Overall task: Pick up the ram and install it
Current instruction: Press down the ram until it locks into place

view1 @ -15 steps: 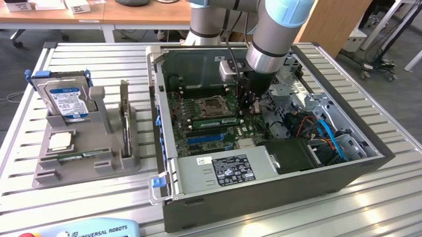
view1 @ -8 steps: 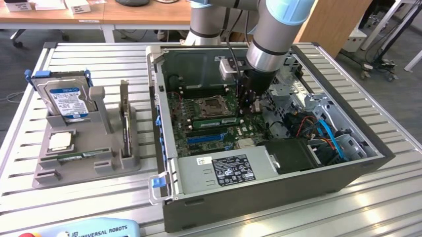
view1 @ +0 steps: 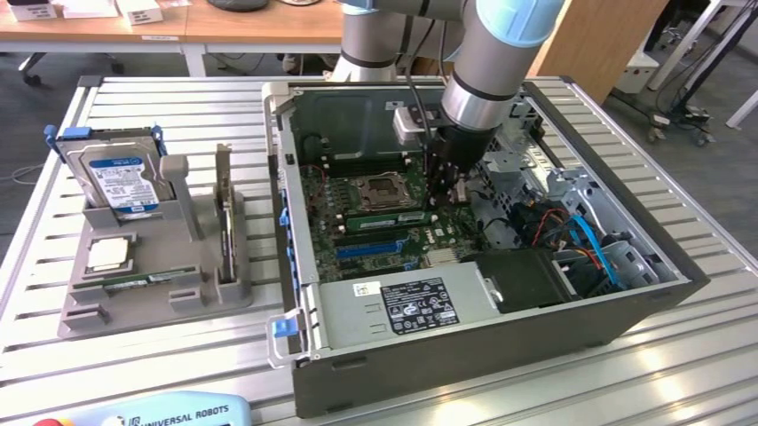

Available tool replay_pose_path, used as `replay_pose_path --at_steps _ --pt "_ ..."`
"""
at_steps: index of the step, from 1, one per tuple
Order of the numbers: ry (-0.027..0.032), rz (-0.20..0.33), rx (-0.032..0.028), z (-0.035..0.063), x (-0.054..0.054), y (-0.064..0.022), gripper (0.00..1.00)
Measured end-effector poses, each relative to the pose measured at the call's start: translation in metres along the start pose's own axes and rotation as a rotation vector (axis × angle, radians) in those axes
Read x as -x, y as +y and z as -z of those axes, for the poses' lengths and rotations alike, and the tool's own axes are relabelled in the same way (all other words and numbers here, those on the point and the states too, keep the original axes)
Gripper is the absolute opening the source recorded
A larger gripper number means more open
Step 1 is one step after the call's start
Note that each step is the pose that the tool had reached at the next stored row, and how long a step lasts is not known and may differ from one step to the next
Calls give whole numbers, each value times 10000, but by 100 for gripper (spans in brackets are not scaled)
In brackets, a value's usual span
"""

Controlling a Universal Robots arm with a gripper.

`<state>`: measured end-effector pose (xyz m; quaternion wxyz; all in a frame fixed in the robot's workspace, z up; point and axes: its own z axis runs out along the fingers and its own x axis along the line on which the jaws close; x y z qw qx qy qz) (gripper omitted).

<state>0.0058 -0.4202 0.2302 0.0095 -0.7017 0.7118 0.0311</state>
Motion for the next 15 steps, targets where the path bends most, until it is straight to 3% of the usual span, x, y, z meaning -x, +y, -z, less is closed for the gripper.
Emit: replay_pose_path --at_steps 15 --pt "-13 -1 1 -28 -2 0 10"
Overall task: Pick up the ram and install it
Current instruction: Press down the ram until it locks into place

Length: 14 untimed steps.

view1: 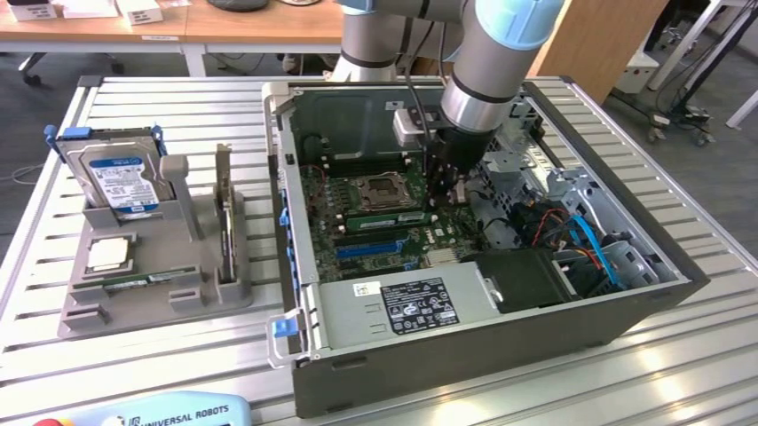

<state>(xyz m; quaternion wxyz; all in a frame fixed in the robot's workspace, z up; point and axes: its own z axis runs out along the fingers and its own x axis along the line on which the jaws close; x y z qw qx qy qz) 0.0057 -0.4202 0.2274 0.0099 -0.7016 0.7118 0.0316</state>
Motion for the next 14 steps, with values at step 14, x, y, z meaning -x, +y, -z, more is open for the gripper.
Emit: replay_pose_path --at_steps 14 --pt "-1 0 0 -17 -1 -1 10"
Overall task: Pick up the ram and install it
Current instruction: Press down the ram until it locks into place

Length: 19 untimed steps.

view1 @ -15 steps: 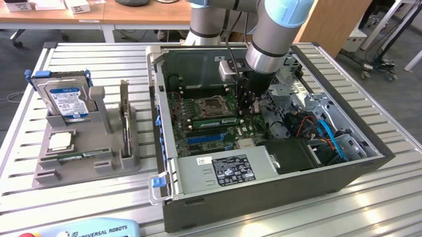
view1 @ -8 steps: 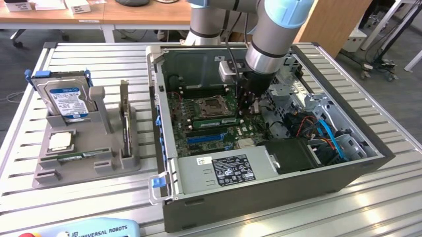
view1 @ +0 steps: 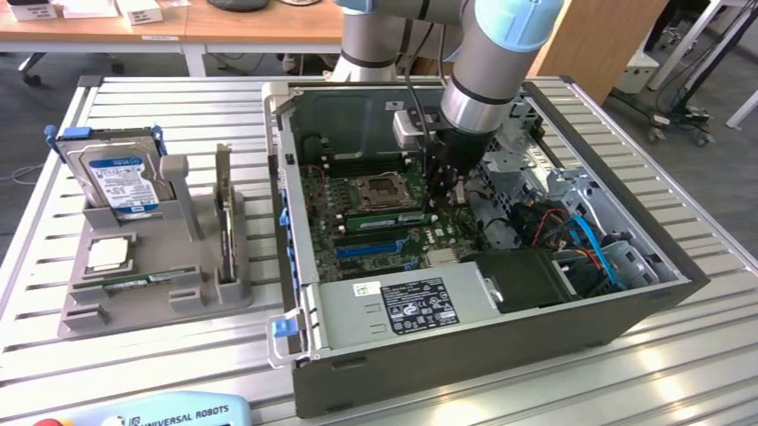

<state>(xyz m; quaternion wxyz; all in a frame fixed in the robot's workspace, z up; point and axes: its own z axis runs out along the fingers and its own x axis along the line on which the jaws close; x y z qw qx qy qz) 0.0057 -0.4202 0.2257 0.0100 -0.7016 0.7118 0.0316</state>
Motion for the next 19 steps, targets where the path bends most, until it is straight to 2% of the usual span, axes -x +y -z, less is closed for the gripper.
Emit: replay_pose_path --at_steps 19 --pt "0 0 0 -19 -1 -1 10"
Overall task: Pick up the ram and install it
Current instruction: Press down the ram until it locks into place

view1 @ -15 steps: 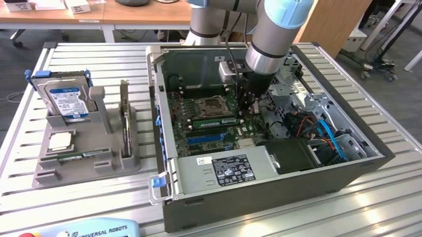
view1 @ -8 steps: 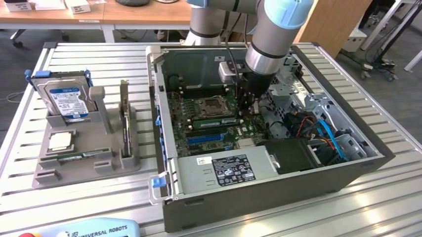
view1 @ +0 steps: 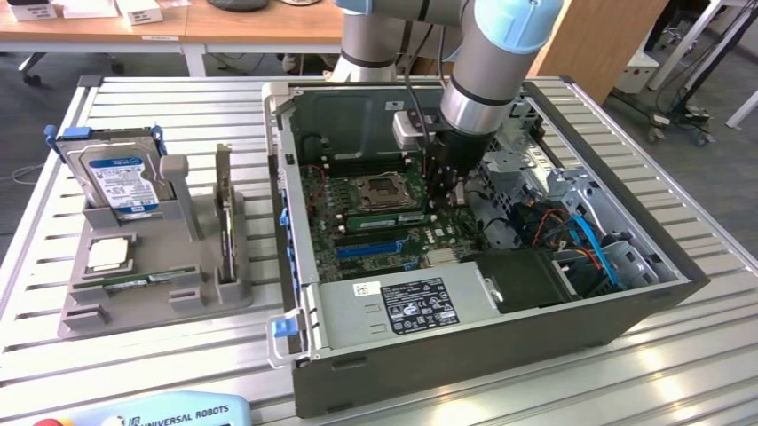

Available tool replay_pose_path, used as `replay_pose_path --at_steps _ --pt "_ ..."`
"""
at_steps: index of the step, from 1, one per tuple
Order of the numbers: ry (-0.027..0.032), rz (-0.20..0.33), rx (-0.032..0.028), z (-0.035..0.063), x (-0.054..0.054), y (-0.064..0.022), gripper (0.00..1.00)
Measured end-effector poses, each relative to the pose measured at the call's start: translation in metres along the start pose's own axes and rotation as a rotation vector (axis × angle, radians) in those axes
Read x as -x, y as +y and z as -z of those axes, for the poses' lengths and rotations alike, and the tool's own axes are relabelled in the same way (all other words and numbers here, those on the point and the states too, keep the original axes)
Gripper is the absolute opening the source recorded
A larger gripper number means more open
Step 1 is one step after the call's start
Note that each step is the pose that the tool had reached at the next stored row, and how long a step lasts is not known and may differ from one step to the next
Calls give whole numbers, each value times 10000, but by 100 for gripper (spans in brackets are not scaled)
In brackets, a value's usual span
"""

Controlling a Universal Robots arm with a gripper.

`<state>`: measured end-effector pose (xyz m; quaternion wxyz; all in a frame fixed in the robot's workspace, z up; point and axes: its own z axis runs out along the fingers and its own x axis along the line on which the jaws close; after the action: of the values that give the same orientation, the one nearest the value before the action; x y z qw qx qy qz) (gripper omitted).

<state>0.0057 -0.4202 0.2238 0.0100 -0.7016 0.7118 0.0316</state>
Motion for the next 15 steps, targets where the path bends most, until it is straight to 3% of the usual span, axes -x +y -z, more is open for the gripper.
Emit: replay_pose_path --at_steps 15 --pt "-1 0 -1 -15 -1 -1 10"
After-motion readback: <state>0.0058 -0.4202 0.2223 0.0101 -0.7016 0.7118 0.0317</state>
